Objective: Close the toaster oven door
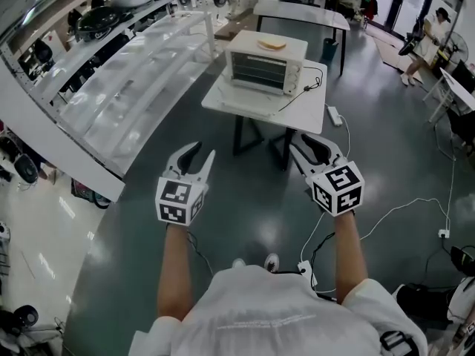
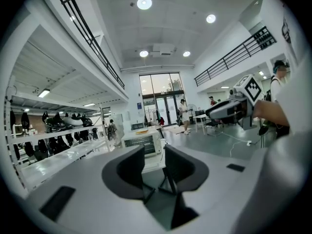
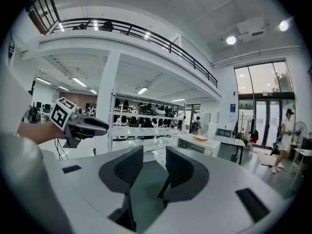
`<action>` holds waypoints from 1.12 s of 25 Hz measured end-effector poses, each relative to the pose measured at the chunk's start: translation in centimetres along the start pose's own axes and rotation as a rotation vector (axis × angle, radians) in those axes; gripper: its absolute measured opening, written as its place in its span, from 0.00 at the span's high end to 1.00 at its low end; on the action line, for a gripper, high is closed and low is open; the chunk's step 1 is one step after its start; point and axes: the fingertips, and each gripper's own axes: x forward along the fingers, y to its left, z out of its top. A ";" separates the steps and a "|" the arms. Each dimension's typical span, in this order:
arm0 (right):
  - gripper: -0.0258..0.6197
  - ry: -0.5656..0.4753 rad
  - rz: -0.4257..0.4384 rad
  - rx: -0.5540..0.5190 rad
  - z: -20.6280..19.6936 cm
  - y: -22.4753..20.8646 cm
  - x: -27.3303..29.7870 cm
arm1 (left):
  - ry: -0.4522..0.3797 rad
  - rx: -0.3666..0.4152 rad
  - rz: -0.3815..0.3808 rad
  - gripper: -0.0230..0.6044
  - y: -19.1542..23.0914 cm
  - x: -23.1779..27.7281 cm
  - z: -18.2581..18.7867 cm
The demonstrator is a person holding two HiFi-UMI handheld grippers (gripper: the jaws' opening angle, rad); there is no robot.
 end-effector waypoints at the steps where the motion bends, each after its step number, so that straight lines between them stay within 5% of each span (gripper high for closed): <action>1: 0.75 0.000 0.000 0.004 -0.1 0.0 0.2 | 0.004 -0.002 0.001 0.75 0.2 0.0 -0.2; 10: 0.75 0.023 0.012 -0.024 -0.5 1.7 3.8 | 0.041 0.012 -0.019 0.75 3.1 0.9 -2.7; 19: 0.75 0.115 -0.142 0.028 -2.1 0.7 7.8 | 0.033 0.025 -0.089 0.76 7.0 2.6 -4.0; 28: 0.75 0.111 -0.155 0.031 -1.3 -1.0 11.3 | 0.025 -0.008 -0.142 0.76 9.5 6.4 -4.2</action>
